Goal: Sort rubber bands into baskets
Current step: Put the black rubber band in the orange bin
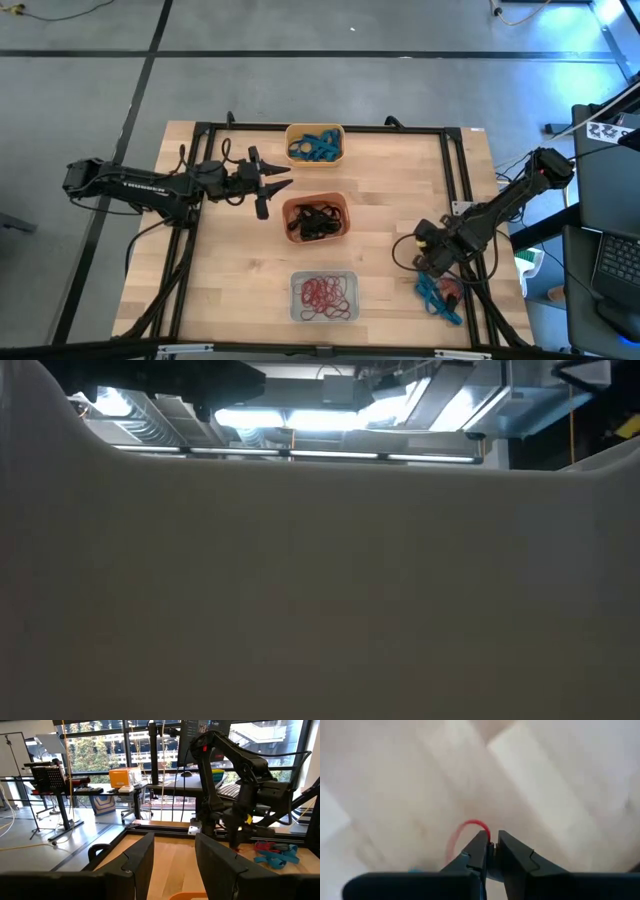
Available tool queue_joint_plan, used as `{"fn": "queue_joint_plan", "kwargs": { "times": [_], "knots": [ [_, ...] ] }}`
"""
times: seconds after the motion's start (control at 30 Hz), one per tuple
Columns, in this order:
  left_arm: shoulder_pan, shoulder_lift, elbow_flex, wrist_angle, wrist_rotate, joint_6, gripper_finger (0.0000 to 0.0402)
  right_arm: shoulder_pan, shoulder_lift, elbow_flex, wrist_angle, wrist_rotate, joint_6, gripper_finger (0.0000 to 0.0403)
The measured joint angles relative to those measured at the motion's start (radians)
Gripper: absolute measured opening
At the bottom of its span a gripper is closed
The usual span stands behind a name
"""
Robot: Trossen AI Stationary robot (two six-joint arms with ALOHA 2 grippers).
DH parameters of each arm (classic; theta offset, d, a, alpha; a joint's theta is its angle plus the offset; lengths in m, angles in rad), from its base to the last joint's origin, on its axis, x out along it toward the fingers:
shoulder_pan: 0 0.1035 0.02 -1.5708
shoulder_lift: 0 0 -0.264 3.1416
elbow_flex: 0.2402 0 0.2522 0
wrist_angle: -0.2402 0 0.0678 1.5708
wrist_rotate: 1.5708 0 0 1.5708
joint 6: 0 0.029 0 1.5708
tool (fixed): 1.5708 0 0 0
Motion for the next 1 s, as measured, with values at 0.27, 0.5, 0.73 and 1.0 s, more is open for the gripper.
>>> {"fn": "queue_joint_plan", "kwargs": {
  "times": [0.27, 0.5, 0.73, 1.0],
  "knots": [
    [0.0, 0.0, 0.0, 0.0, 0.0, 0.0, 0.0141, 0.0, 0.0, 0.0, 0.001, 0.146, -0.004, 0.0044],
    [0.0, 0.0, 0.0, 0.0, 0.0, 0.001, 0.0141, 0.0, 0.0, 0.0, 0.003, 0.17, -0.005, 0.008],
    [0.0, 0.0, 0.0, 0.0, 0.0, 0.001, 0.0141, 0.0, 0.0, 0.0, 0.001, 0.185, -0.005, 0.0147],
    [0.0, 0.0, 0.0, 0.0, 0.0, 0.002, 0.0141, 0.0, 0.0, 0.0, -0.008, 0.227, -0.005, 0.0162]
  ]
}}
